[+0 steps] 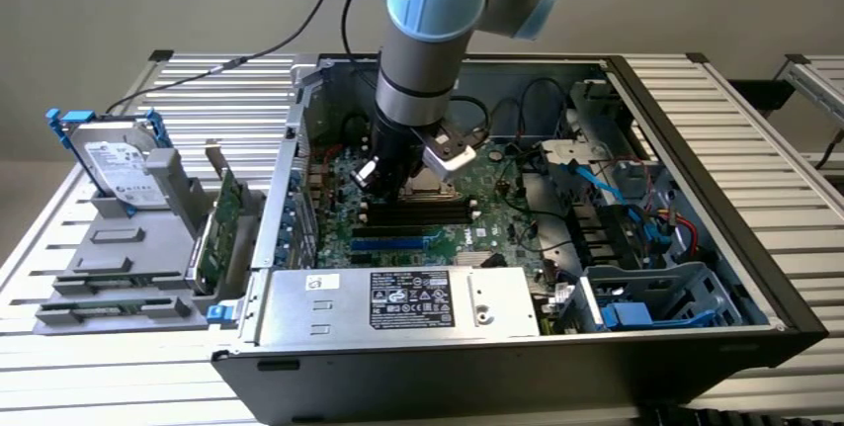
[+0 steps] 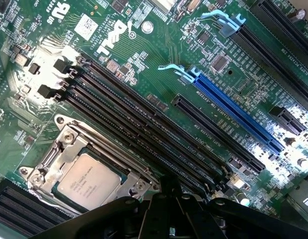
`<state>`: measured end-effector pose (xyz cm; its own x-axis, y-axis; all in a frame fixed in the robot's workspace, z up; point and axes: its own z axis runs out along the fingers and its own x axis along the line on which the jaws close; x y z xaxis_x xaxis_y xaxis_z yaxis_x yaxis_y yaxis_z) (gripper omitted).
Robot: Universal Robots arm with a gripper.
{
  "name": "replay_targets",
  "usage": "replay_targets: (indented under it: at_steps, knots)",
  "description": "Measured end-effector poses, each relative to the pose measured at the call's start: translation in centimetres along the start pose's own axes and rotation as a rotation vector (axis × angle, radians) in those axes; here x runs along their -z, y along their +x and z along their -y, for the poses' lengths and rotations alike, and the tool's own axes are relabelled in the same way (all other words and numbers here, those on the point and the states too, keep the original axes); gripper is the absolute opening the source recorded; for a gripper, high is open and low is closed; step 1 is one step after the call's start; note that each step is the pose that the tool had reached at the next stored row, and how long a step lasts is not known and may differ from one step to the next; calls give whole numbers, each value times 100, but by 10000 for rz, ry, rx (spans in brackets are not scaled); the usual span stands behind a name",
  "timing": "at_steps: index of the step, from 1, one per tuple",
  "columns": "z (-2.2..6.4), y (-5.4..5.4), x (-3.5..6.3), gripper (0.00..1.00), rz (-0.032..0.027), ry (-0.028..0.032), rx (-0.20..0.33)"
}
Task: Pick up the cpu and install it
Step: 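Install the second cpu locking lever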
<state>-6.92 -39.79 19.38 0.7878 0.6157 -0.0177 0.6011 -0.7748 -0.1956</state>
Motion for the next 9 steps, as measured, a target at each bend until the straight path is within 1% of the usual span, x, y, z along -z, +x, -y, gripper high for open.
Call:
replay_targets:
  at_steps: [4, 9]
  knots:
    - [5, 5, -6, 11, 20, -28, -12]
    - [11, 9, -8, 11, 14, -38, -20]
